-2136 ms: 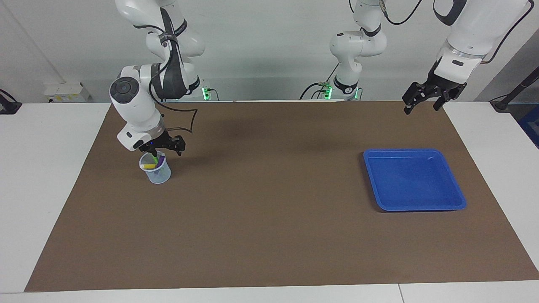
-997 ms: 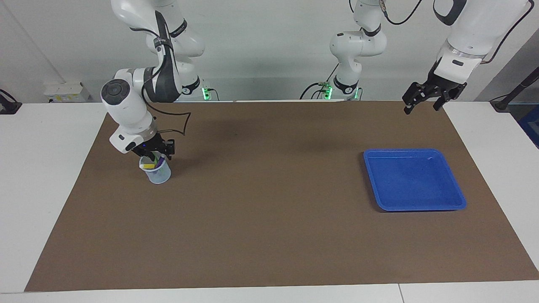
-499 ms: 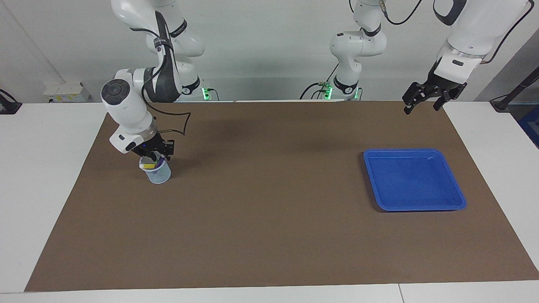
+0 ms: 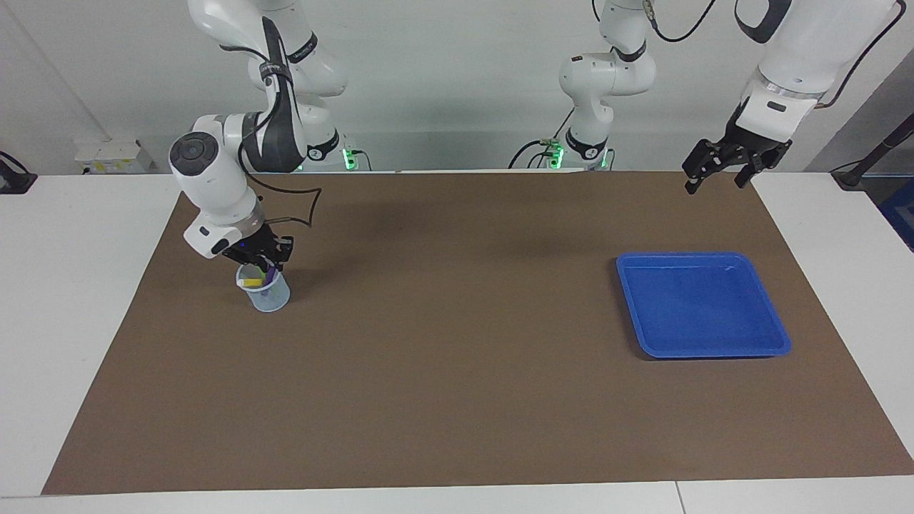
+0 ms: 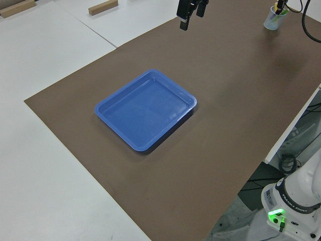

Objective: Right arm passes pens to left for tray arrangement

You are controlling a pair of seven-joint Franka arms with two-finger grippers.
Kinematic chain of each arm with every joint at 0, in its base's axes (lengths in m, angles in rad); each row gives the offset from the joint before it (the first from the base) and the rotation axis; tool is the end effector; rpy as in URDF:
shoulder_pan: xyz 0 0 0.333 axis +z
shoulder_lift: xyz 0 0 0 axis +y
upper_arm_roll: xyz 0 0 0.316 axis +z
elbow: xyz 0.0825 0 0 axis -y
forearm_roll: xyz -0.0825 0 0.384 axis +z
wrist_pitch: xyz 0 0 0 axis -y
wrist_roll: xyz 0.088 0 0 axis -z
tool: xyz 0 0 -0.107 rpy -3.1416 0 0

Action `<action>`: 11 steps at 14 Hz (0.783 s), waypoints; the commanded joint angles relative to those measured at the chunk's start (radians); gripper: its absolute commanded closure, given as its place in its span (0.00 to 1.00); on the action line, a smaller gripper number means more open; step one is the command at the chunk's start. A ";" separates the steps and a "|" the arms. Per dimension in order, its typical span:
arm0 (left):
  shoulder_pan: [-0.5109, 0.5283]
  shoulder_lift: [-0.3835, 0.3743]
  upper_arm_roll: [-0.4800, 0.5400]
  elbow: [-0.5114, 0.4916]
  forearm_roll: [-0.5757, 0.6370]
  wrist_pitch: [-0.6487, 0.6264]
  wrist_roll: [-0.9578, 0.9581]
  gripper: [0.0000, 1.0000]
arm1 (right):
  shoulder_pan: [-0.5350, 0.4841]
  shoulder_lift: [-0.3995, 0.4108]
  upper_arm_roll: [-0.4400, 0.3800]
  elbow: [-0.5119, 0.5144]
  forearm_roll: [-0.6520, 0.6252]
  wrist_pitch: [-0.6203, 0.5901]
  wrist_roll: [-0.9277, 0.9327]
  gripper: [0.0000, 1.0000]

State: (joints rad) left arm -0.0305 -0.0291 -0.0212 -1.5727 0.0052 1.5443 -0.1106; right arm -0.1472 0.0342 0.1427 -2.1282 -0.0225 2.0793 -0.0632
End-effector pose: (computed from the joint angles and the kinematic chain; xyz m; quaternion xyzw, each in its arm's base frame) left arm 0.5423 -0.0277 0.6372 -0.9996 -0.0295 -0.0006 0.0029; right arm 0.5368 -0.0039 0.3866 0.9985 0.0353 -0.0416 0.0058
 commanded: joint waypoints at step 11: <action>0.015 -0.017 -0.005 -0.018 -0.014 0.017 0.009 0.00 | -0.022 -0.019 0.009 0.125 -0.057 -0.181 -0.125 1.00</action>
State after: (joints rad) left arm -0.0305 -0.0291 -0.0212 -1.5727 0.0052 1.5449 -0.1106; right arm -0.1711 0.0247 0.1441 -2.0486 -0.0535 1.9576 -0.1656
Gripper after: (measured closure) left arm 0.000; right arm 0.819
